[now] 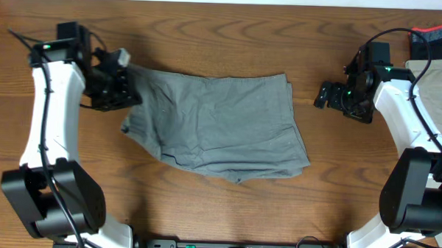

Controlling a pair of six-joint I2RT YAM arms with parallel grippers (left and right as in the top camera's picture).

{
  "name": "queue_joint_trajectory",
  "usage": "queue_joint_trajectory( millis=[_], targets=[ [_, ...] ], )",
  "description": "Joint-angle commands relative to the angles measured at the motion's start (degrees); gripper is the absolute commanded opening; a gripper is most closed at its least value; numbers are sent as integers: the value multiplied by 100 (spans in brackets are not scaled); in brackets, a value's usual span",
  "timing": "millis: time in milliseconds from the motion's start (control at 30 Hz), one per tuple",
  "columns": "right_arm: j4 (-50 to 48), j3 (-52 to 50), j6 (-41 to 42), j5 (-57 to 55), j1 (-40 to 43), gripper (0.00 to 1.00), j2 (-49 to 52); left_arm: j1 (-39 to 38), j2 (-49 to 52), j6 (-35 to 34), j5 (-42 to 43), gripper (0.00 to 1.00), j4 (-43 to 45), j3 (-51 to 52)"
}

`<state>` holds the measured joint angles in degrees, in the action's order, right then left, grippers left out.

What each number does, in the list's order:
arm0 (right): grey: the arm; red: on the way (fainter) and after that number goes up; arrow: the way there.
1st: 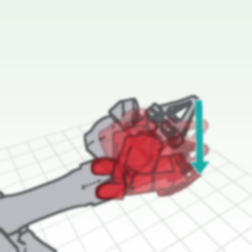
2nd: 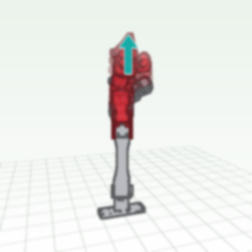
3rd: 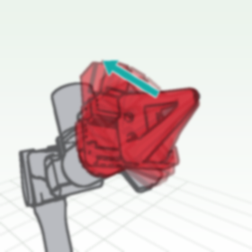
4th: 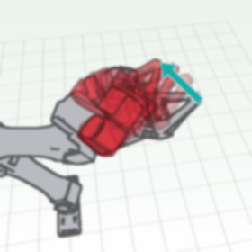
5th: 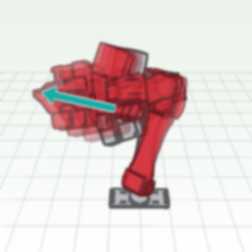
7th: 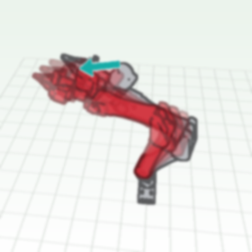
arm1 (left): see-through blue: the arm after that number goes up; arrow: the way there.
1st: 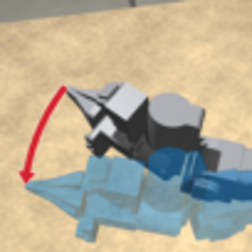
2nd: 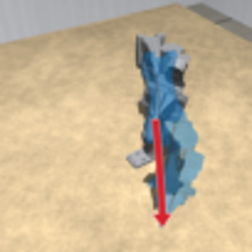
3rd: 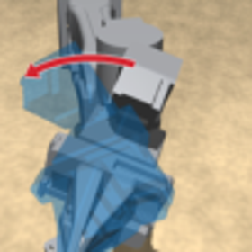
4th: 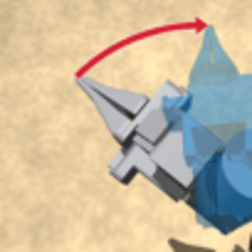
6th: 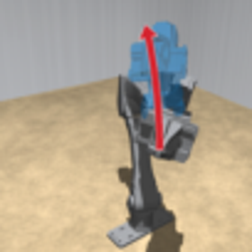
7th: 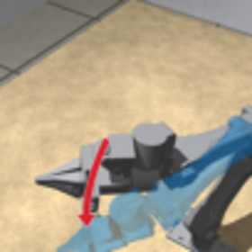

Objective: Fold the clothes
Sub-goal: 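Grasp the shorts' left edge with the left gripper and lift it, then fold the held left side rightward over the shorts with the left gripper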

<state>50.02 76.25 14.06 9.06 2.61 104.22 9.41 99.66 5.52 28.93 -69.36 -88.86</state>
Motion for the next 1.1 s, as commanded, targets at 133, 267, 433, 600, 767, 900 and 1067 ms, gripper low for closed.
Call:
queue_joint_trajectory(
  millis=[133,267,433,600,767,900,1067],
  targets=[
    [-48,-76,140,-334,-22,99,4,-1082,-238,-654,2,6,-52,-153],
    [-87,-192,407,-988,-15,99,4,-1626,-374,-772,17,6,-107,-306],
    [-380,-533,448,-966,0,99,7,-2149,-654,-868,15,6,-103,-575],
    [-741,-940,586,-828,0,99,4,-2610,-824,-925,13,5,61,-693],
    [-1027,-1213,590,-503,-4,99,4,-3051,-708,-927,7,6,179,-688],
    [-1038,-1252,651,-494,-2,99,4,-3320,-505,-964,-9,6,391,-688],
    [-997,-1252,649,-409,-2,99,4,-3510,-144,-1285,-7,6,789,-682]
  ],
)
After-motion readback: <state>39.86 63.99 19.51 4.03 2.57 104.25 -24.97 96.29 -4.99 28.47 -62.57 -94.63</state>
